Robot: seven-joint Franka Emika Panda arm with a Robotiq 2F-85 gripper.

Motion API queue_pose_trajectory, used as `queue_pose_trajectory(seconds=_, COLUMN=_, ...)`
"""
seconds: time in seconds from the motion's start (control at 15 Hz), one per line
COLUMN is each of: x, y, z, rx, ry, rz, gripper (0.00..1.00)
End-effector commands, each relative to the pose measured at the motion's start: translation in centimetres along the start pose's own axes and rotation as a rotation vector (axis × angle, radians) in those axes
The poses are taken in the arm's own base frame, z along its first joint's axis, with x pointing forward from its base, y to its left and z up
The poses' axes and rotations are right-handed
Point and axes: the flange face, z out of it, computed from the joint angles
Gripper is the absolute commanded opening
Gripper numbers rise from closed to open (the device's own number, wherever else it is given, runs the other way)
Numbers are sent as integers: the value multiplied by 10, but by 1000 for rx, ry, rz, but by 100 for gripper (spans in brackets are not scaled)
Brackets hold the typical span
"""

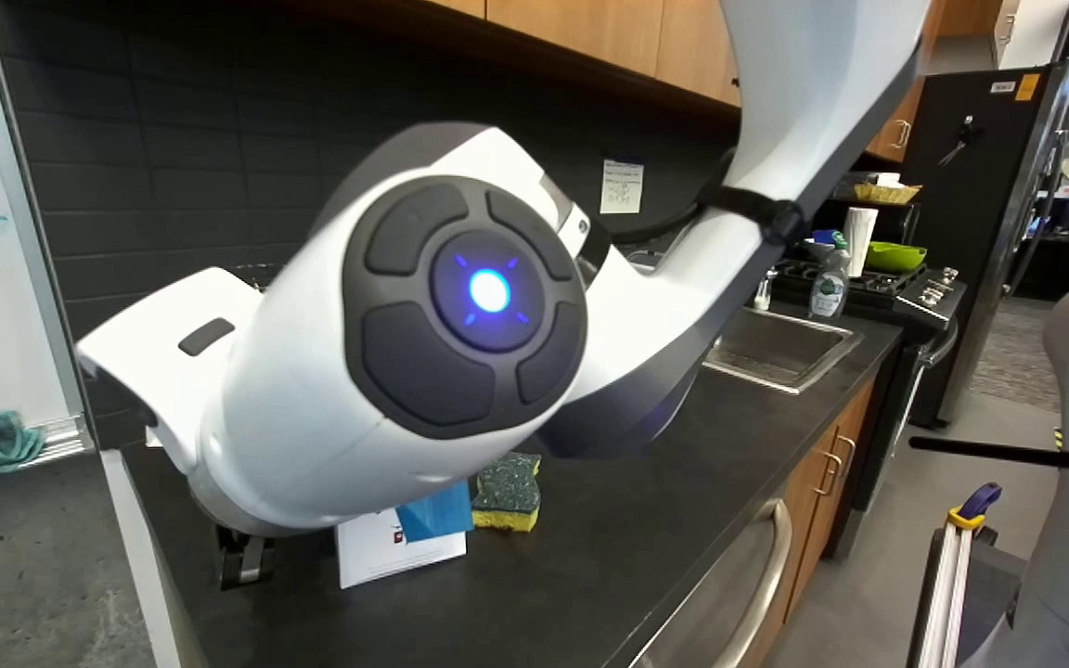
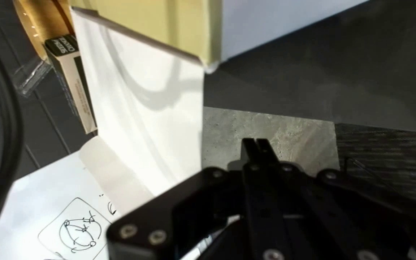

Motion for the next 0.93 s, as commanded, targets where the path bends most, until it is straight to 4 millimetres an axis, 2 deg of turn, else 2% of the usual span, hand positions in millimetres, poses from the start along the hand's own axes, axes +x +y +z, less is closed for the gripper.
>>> queue_pose_trajectory(seconds=0.0, x=2, y=3, z=0, rx=-65, ry=-26, rz=-17, gripper=0)
queue_pose_trajectory(seconds=0.53, x=0, y=3, z=-2, rx=-165, ry=-82, rz=-36, gripper=0)
queue_pose_trajectory(seconds=0.87, x=0, y=-2, z=-10, rx=-245, ry=-124, rz=-62, gripper=0)
